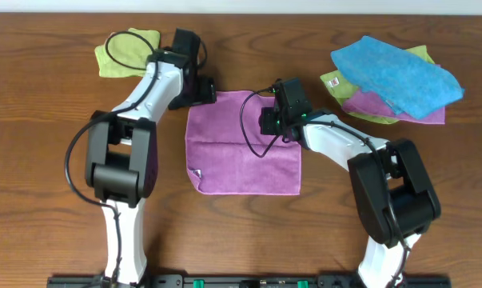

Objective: Fold the cloth
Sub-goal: 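Pull the purple cloth corners outward to flatten it with both grippers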

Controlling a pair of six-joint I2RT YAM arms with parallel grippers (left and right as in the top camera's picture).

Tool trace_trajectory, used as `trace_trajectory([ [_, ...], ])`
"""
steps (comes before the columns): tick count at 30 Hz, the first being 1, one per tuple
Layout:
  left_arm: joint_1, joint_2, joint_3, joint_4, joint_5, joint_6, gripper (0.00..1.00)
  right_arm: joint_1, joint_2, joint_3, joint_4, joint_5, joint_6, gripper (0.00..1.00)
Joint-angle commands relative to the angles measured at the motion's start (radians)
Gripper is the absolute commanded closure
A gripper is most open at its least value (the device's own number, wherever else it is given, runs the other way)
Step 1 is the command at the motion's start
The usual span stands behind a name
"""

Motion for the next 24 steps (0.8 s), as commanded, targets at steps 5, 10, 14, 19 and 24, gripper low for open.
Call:
trace_trajectory([
  [5,-0.008,0.023,0.002,0.022,0.006,-0.067,0.19,0.008,0.013,-0.011,0.001,0.003,-0.011,0.58],
  [10,-0.013,0.023,0.002,0.05,0.028,-0.142,0.19,0.008,0.013,-0.011,0.016,0.003,-0.011,0.59],
  [14,-0.023,0.023,0.002,0.062,0.03,-0.227,0.18,0.008,0.013,-0.011,0.023,0.003,-0.011,0.59],
  [19,-0.043,0.023,0.002,0.08,0.033,-0.276,0.18,0.008,0.013,-0.011,0.023,0.003,-0.011,0.6],
  [24,-0.048,0.023,0.002,0.124,0.032,-0.284,0.28,0.008,0.013,-0.011,0.021,0.003,-0.011,0.67],
])
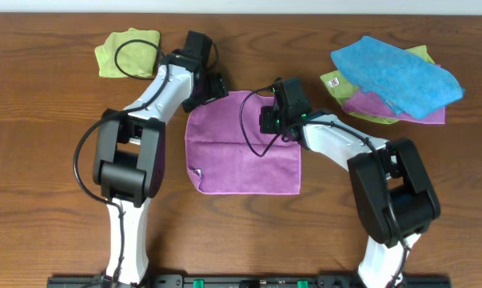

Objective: Fold the cloth
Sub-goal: 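Pull the purple cloth corners outward to flatten it with both grippers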

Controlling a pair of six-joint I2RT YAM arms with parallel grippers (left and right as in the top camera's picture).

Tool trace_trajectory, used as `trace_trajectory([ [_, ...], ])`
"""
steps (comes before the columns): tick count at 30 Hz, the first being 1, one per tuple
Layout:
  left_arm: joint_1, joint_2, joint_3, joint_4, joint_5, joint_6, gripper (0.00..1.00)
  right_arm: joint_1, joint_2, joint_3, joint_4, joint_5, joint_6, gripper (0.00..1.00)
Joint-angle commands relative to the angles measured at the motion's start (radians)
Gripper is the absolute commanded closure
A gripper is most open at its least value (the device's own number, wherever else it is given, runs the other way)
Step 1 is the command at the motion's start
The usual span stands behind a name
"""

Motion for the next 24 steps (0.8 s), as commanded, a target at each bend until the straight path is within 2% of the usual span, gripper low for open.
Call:
trace_trajectory([
  [1,0.001,0.014,0.002,0.032,0.0,-0.017,0.39,0.008,0.012,-0.011,-0.002,0.0,-0.008,0.68],
  [2,0.003,0.014,0.002,0.043,-0.01,-0.017,0.5,0.008,0.012,-0.011,-0.003,0.0,-0.008,0.69],
  [4,0.005,0.014,0.002,0.057,-0.035,-0.017,0.58,0.008,0.012,-0.011,-0.006,0.0,-0.009,0.69],
  [6,0.008,0.014,0.002,0.055,-0.06,-0.016,0.57,0.008,0.012,-0.011,-0.007,0.0,-0.016,0.69],
  [7,0.01,0.014,0.002,0.051,-0.077,-0.003,0.48,0.008,0.012,-0.011,-0.006,0.0,-0.02,0.69],
  [8,0.012,0.014,0.002,0.044,-0.103,0.012,0.46,0.008,0.012,-0.011,-0.007,0.0,-0.022,0.69],
  [12,0.023,0.014,0.002,0.006,-0.153,0.047,0.49,0.008,0.012,-0.011,-0.006,0.0,-0.027,0.71],
  [18,0.036,0.014,0.002,-0.042,-0.236,0.046,0.44,0.008,0.012,-0.011,-0.014,0.0,-0.027,0.72],
  [19,0.039,0.014,0.002,-0.037,-0.229,0.042,0.44,0.008,0.012,-0.011,-0.017,0.0,-0.027,0.73],
  [21,0.048,0.014,0.002,-0.026,-0.187,0.042,0.53,0.008,0.012,-0.011,-0.023,0.0,-0.027,0.74],
  [24,0.055,0.014,0.002,-0.026,-0.184,0.035,0.58,0.008,0.012,-0.011,-0.024,0.001,-0.027,0.75],
])
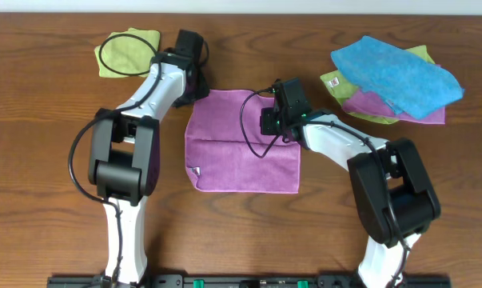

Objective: Fold the cloth
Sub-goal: 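Pull the purple cloth corners outward to flatten it with both grippers, then release the top corners and move both grippers to the cloth's bottom edge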

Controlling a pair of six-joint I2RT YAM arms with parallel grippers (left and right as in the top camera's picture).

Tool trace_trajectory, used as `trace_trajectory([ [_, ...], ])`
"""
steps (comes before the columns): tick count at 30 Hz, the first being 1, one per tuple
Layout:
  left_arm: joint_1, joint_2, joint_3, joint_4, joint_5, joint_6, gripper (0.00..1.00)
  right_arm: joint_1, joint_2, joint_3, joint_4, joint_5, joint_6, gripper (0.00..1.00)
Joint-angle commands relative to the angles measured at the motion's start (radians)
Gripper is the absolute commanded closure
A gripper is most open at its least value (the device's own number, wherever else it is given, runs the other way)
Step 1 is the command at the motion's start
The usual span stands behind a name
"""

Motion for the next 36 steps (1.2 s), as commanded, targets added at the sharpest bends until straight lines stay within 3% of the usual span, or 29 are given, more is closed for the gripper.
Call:
trace_trajectory([
  [1,0.012,0.014,0.002,-0.001,0.0,0.0,0.61,0.008,0.011,-0.011,-0.003,0.001,-0.014,0.76],
  [3,0.014,0.014,0.002,-0.005,0.0,0.004,0.66,0.008,0.011,-0.011,-0.004,0.013,-0.014,0.78],
  [6,0.018,0.014,0.002,-0.016,-0.002,0.027,0.66,0.008,0.011,-0.011,-0.004,0.026,-0.014,0.91],
  [9,0.018,0.014,0.002,-0.027,-0.003,0.038,0.62,0.008,0.011,-0.011,-0.005,0.026,-0.014,0.91],
  [10,0.018,0.014,0.002,-0.031,0.003,0.039,0.61,0.008,0.011,-0.011,-0.004,0.026,-0.014,0.86],
  [11,0.018,0.014,0.002,-0.034,0.029,0.042,0.66,0.008,0.011,-0.011,-0.003,0.026,-0.016,0.85],
  [13,0.018,0.013,0.002,-0.034,0.086,0.072,0.71,0.008,0.011,-0.01,0.0,0.026,-0.037,0.87],
  [15,0.018,0.011,0.002,-0.038,0.12,0.092,0.69,0.005,0.01,-0.007,-0.001,0.025,-0.051,0.92],
  [18,0.018,0.006,0.003,-0.042,0.134,0.121,0.66,0.002,0.0,0.001,-0.002,0.018,-0.055,0.91],
  [19,0.018,0.005,0.005,-0.042,0.136,0.137,0.64,0.002,-0.005,0.005,-0.002,0.018,-0.057,0.88],
  [21,0.018,0.005,0.01,-0.039,0.135,0.159,0.47,0.001,-0.016,0.013,0.0,0.02,-0.076,0.6],
  [24,0.018,0.005,0.01,-0.034,0.135,0.159,0.47,-0.003,-0.021,0.03,-0.001,0.023,-0.106,0.38],
  [29,0.018,0.005,0.01,-0.032,0.126,0.159,0.47,-0.006,-0.031,0.054,-0.025,0.015,-0.119,0.31],
  [36,0.018,0.005,0.01,-0.023,0.124,0.162,0.46,-0.011,-0.094,0.154,-0.142,0.021,-0.152,0.28],
])
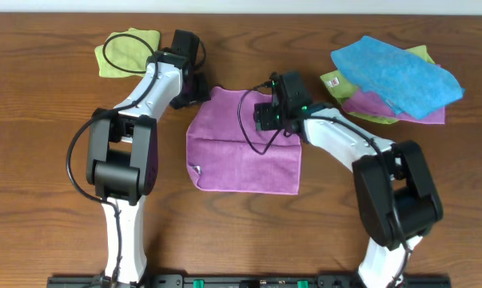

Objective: Fold the cloth
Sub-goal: 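Release the top corners and move both grippers to the cloth's bottom edge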

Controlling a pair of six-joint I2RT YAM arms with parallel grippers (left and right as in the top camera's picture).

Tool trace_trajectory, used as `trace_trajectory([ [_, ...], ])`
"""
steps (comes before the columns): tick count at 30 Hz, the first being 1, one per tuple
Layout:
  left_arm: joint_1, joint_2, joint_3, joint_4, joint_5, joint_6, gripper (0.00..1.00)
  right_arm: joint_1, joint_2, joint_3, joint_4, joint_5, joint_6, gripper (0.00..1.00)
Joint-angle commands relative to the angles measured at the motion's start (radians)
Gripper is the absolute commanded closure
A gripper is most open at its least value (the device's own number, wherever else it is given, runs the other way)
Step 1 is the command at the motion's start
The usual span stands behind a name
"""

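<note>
A purple cloth point(241, 156) lies spread in the middle of the table, its far left corner drawn up to a point. At that corner my left gripper point(202, 90) looks shut on the cloth's tip. On the cloth's far right part is my right gripper point(264, 120). Its fingers are mostly hidden under the wrist, and it seems shut on the far edge. A small white tag point(197, 170) shows at the cloth's near left corner.
A green cloth point(129, 52) lies at the far left behind the left arm. At the far right is a pile of cloths point(392, 76): blue on top, with green and purple under it. The brown table point(49, 160) runs around the purple cloth.
The cloth's far left corner has shifted right and now slants up to a point at the left gripper. The right gripper has moved slightly away from me, and the far edge there has changed shape.
The cloth lay flat with the right gripper resting on its far right part throughout. The left gripper was at the far left corner, then a little further right, then back at the corner. Now both grippers have shifted and the far edge is drawn up.
</note>
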Motion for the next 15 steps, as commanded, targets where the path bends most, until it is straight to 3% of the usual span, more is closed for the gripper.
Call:
trace_trajectory([
  [1,0.004,0.005,0.01,0.002,-0.003,0.018,0.46,-0.014,-0.072,0.073,-0.053,0.028,-0.038,0.28],
  [9,0.004,0.005,0.01,-0.03,0.007,0.019,0.41,-0.092,-0.057,0.085,-0.21,0.064,-0.067,0.31],
  [15,0.014,-0.046,0.011,-0.365,-0.028,0.067,0.42,-0.094,-0.104,0.085,-0.501,0.011,0.018,0.33],
])
